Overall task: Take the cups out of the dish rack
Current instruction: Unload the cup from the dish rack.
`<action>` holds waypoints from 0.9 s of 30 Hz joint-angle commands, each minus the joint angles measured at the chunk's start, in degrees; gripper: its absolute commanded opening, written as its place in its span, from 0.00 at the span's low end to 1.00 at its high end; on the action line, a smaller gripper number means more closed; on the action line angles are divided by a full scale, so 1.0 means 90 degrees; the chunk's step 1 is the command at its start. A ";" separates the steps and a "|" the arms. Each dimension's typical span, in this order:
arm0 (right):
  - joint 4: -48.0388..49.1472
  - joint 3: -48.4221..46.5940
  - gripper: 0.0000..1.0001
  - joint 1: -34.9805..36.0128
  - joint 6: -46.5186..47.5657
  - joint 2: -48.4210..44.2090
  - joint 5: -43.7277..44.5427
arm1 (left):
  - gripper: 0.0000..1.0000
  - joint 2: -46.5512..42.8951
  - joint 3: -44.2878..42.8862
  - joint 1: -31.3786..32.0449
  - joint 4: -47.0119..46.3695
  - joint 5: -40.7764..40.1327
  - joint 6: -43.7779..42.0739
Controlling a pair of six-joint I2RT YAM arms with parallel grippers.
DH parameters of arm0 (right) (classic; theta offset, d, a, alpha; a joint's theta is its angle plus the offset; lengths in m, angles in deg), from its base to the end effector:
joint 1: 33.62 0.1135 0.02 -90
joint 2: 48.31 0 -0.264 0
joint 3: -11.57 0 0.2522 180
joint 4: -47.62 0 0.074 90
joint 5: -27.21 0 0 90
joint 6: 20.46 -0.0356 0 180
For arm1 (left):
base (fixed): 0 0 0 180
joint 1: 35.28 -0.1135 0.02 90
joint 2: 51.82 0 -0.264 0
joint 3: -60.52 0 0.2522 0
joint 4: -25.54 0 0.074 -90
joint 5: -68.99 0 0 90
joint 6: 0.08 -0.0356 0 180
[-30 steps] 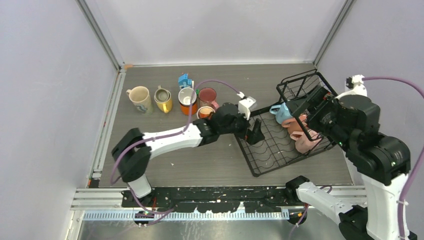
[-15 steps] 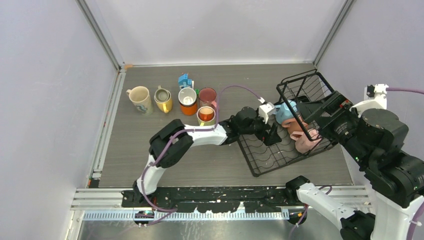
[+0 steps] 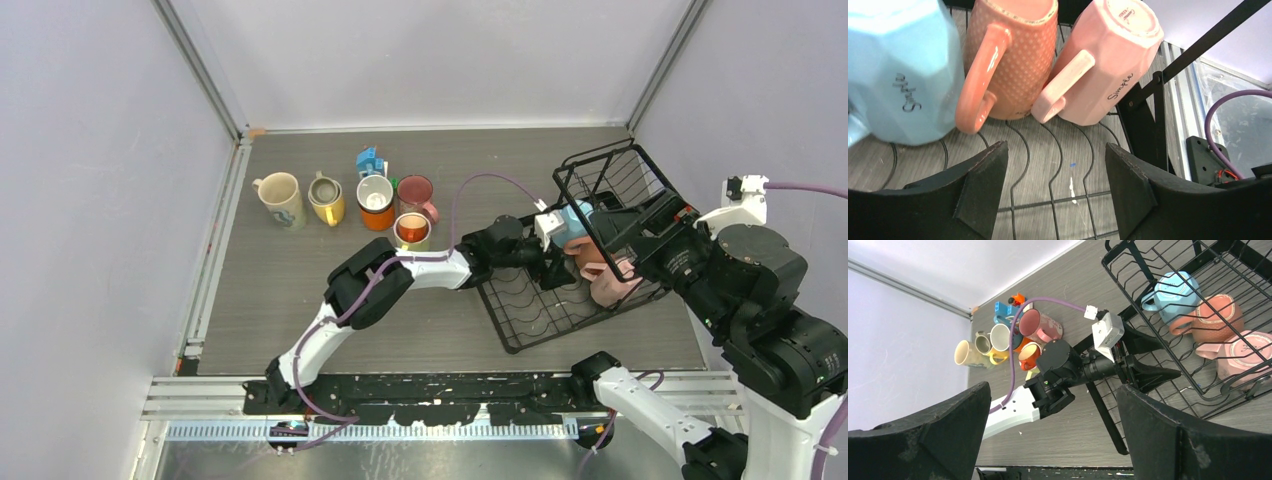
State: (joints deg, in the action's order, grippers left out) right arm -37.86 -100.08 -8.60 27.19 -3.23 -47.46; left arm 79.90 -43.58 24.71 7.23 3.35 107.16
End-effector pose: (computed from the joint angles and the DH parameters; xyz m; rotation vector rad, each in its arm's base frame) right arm 0.0369 0.0068 0.4967 0.4711 1.8675 0.5450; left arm 0.2495 -0.4612 0.1764 1.0115 1.6336 -1.3206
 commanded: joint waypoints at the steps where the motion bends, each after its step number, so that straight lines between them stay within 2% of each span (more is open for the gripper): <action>1: 0.0414 0.0124 1.00 0.0013 0.0148 -0.0135 -0.0018 | 0.71 0.0254 -0.0476 0.0025 -0.0591 0.0283 -0.0519; 7: 0.0493 0.0244 1.00 0.0013 0.0286 -0.0203 0.0060 | 0.60 0.0618 -0.0698 0.0030 -0.0998 0.0444 -0.0750; 19: 0.0717 0.0384 1.00 0.0013 0.0487 -0.0358 0.0090 | 0.50 0.1075 -0.1003 0.0054 -0.1597 0.0603 -0.0782; 27: 0.0860 0.0593 1.00 0.0008 0.0448 -0.0419 -0.0035 | 0.47 0.1312 -0.1235 0.0081 -0.1749 0.0623 -0.0705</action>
State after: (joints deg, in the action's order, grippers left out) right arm -33.34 -95.59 -8.60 30.42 -6.46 -47.46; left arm 90.74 -51.67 24.82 -4.18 8.18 101.45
